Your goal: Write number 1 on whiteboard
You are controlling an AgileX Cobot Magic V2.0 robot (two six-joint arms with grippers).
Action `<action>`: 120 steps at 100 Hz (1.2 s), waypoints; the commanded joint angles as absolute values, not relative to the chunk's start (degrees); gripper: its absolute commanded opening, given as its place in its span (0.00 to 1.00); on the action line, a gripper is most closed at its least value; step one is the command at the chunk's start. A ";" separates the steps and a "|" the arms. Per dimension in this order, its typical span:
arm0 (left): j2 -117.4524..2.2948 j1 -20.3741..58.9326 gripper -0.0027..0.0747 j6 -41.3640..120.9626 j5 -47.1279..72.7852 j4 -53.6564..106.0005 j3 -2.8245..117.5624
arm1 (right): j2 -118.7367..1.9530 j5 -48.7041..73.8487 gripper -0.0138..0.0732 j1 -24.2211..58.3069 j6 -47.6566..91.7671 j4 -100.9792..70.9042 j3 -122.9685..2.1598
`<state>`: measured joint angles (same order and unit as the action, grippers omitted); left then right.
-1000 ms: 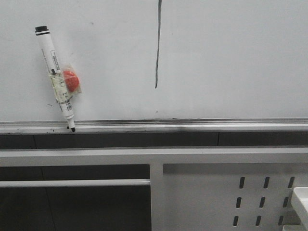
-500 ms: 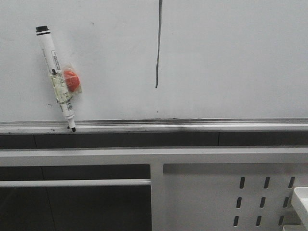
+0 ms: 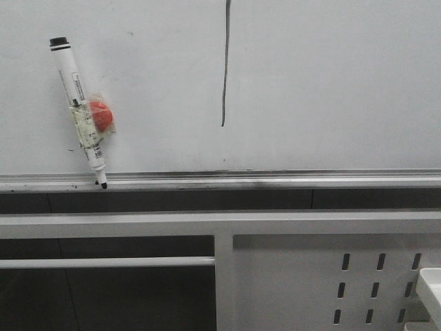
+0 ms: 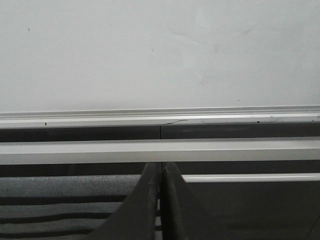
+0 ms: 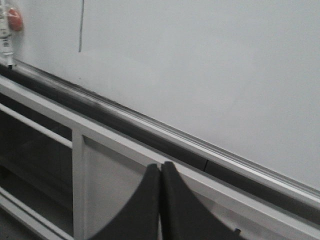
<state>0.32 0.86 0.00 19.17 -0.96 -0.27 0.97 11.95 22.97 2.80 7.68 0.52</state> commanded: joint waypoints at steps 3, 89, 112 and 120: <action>1.48 1.26 0.01 -0.48 16.10 -1.05 -2.18 | 1.70 8.36 0.08 15.88 2.89 3.13 1.20; 1.48 1.16 0.01 -0.48 16.10 -1.05 -2.18 | 1.70 17.46 0.08 -9.49 1.29 -3.82 1.20; 1.48 1.16 0.01 -0.48 16.10 -1.05 -2.18 | 1.70 17.46 0.08 -8.85 1.29 -2.26 1.20; 1.48 1.16 0.01 -0.48 16.10 -1.05 -2.18 | 1.70 17.46 0.08 -7.85 1.29 -1.92 1.20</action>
<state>0.32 0.86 0.00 19.27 -0.96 -0.27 0.97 18.98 -8.58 1.11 -3.46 0.41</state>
